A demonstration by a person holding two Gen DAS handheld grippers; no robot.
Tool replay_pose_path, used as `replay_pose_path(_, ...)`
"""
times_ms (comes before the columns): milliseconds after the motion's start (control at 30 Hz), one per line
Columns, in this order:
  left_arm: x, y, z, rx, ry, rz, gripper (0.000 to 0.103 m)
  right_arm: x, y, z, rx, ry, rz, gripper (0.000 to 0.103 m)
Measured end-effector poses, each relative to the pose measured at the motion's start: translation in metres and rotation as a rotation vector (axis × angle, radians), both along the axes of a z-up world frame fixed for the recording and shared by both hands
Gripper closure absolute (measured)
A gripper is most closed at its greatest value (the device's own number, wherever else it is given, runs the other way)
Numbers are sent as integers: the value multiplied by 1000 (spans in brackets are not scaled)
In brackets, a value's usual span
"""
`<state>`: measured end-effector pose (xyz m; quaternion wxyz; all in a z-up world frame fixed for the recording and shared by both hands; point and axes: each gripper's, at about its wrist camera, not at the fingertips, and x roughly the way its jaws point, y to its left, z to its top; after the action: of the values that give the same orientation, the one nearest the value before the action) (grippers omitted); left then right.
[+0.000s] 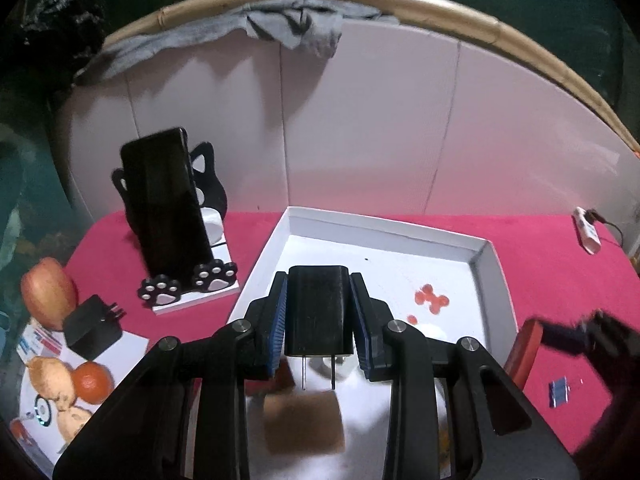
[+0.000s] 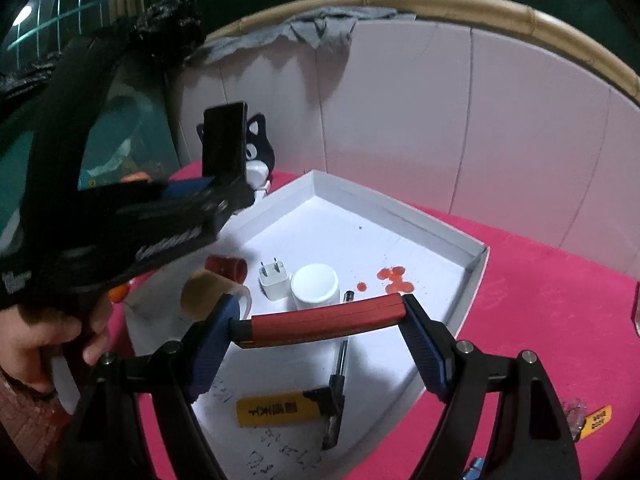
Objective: Organize rigid objects
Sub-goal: 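Carry the black plug and red lighter into the tray and open both tools, then grasp the small dropper bottle with the left tool while the right tool grasps the blue binder clip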
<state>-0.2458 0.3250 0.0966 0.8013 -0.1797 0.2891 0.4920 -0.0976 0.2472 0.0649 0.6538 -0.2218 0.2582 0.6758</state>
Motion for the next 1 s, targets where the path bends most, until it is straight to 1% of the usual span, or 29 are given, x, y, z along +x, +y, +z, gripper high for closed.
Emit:
replay_pose_path(100, 9, 14, -12, -31, 18, 23, 74, -1, 7, -9, -19, 5, -6, 22)
replay_pose_path(267, 14, 23, -27, -61, 37, 40, 74, -7, 12, -22, -37, -8, -1, 22)
replay_pose_path(500, 13, 26, -28, -65, 34, 64, 74, -15, 15, -30, -42, -18, 6, 20)
replay_pose_path(533, 12, 26, -27, -63, 31, 68, 71, -15, 14, -30, -35, -22, 4, 16)
replay_pose_path(567, 11, 26, -26, -63, 25, 72, 56, -16, 12, -29, -24, -27, 1, 14)
replay_pose_path(600, 9, 25, -25, -65, 21, 77, 40, -17, 10, -27, -12, -33, -2, 9)
replay_pose_path(633, 8, 25, -25, -63, 20, 83, 17, -17, 8, -26, -6, -38, -5, 0)
replay_pose_path(667, 7, 24, -24, -55, 18, 90, 9, -17, 6, -24, 5, -42, -9, 0)
replay_pose_path(733, 3, 19, -21, -34, 8, 101, 2, -17, 1, -20, 28, -52, -17, 0)
replay_pose_path(767, 2, 17, -19, -28, 2, 104, 1, -17, -2, -18, 39, -57, -22, 0)
replay_pose_path(867, -5, 9, -12, -11, -13, 116, 1, -13, -17, -9, 75, -64, -36, 0)
replay_pose_path(1000, -20, -7, 1, 29, -63, 116, 1, 8, -48, 8, 138, -48, -89, 0)
